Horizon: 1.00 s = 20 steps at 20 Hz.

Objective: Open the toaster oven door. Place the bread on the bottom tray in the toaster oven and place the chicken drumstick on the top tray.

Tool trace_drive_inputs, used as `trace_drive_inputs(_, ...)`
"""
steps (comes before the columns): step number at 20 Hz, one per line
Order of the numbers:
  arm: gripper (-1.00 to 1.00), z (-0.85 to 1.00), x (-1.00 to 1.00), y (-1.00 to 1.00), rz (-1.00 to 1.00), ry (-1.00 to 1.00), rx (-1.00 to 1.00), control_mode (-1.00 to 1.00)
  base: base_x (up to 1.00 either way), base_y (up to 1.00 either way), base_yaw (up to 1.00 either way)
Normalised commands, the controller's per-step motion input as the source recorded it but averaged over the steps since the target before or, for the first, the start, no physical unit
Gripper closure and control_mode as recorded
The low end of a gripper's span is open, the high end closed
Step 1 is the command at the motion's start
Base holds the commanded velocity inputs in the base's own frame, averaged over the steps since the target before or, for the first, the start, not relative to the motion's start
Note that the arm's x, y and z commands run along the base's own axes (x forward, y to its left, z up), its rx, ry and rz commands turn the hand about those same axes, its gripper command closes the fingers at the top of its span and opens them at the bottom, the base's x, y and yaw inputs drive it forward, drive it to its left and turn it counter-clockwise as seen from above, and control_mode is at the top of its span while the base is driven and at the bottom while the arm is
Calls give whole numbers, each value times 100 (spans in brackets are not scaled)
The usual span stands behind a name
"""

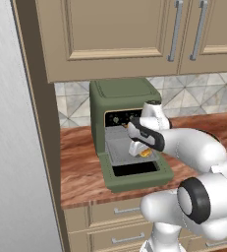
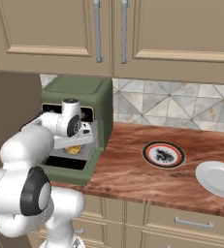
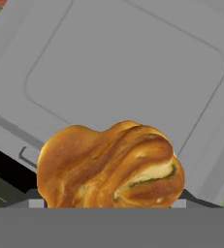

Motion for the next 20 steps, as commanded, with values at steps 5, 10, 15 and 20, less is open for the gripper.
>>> trace_drive_inputs(5, 100, -20, 28, 26, 7, -1, 2, -100, 0, 0, 0)
trace_drive_inputs(10, 100, -28, 16, 15, 7, -3, 1, -100, 0, 0, 0)
trace_drive_inputs(15, -100, -7, 6, 6, 5, -5, 0, -100, 0, 0, 0)
trace_drive_inputs(20, -100, 8, 0, 10, 1, -1, 2, -100, 0, 0, 0)
